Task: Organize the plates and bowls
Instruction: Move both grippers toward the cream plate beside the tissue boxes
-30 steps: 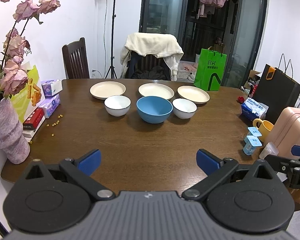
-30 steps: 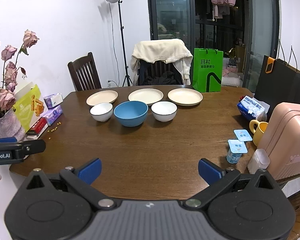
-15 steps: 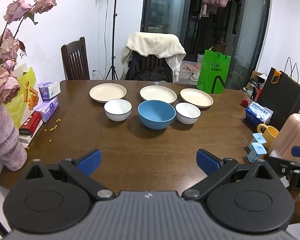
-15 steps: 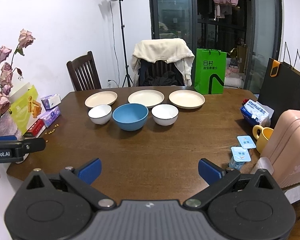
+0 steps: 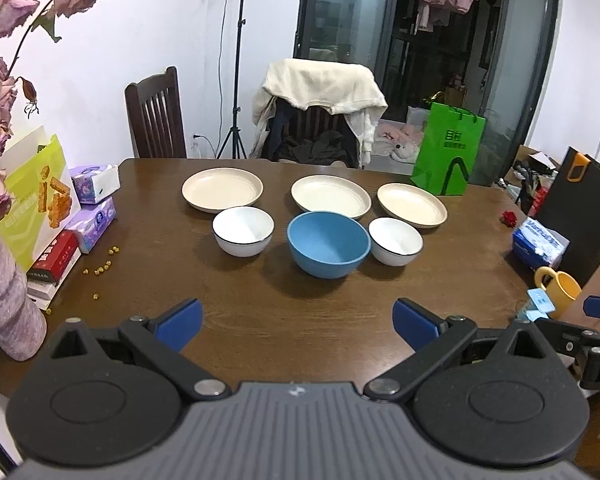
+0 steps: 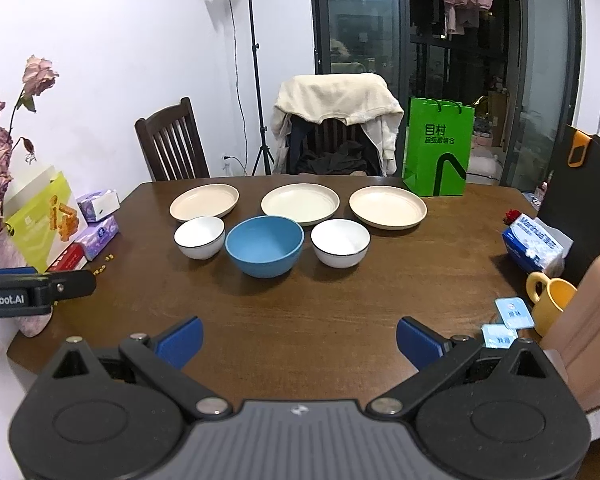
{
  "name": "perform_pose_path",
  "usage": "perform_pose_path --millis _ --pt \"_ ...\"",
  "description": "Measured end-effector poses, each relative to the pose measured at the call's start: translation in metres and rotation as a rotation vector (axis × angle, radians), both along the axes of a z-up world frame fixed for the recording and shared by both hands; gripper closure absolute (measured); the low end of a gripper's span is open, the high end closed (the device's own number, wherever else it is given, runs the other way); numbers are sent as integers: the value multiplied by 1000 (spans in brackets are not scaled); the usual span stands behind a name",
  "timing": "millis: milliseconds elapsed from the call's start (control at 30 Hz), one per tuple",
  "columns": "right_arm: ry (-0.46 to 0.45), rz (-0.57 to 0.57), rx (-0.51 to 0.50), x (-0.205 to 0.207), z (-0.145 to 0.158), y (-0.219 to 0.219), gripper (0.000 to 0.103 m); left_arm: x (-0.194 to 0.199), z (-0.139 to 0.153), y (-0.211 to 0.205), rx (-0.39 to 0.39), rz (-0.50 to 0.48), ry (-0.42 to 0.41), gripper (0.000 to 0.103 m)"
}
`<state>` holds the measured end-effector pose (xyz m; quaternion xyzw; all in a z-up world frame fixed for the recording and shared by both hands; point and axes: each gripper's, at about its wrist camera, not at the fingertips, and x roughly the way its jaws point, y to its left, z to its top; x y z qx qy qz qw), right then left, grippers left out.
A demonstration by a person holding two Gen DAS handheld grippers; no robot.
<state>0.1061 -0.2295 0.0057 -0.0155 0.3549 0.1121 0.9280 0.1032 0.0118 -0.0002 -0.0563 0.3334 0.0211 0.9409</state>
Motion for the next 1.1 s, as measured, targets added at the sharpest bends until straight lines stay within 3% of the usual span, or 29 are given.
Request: perform_pose_path --millis 667,1100 --pt "17 75 -9 112 -3 76 0 90 -4 72 -22 92 32 0" --pt "23 123 32 179 4 128 0 127 -9 114 -59 215 83 0"
